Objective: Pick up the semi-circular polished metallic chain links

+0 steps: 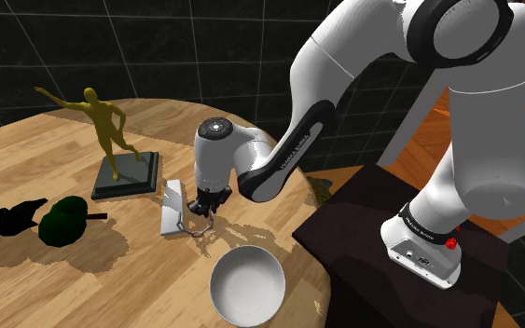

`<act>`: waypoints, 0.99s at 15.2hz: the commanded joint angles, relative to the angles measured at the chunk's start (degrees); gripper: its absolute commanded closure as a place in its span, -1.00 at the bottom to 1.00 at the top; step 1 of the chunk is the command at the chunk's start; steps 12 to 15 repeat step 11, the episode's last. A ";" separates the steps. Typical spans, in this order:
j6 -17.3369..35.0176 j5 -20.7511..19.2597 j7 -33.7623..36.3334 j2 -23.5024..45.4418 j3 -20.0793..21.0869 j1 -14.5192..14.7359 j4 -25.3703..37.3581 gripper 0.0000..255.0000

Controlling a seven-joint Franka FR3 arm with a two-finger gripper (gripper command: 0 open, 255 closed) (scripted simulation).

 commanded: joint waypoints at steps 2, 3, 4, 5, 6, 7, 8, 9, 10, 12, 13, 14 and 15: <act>-1.48 1.35 -1.07 -1.94 1.31 -1.00 -0.49 1.00; -1.98 1.81 -1.43 -2.59 1.73 -1.33 -0.63 1.00; -2.48 2.28 -1.79 -3.23 2.15 -1.64 -0.76 1.00; -2.98 2.76 -2.16 -3.87 2.57 -1.96 -0.88 1.00; -3.49 3.24 -2.53 -4.50 2.98 -2.27 -0.99 1.00; -4.00 3.74 -2.90 -5.13 3.39 -2.58 -1.08 1.00; -4.52 4.23 -3.28 -5.75 3.79 -2.88 -1.16 1.00; -5.05 4.73 -3.65 -6.37 4.19 -3.18 -1.23 1.00; -5.12 4.81 -3.71 -6.47 4.24 -3.22 -1.24 1.00; -5.12 4.82 -3.71 -6.47 4.24 -3.22 -1.24 1.00; -5.12 4.82 -3.71 -6.47 4.24 -3.22 -1.24 1.00; -5.12 4.82 -3.71 -6.47 4.24 -3.22 -1.24 1.00; -5.12 4.82 -3.71 -6.47 4.24 -3.22 -1.24 1.00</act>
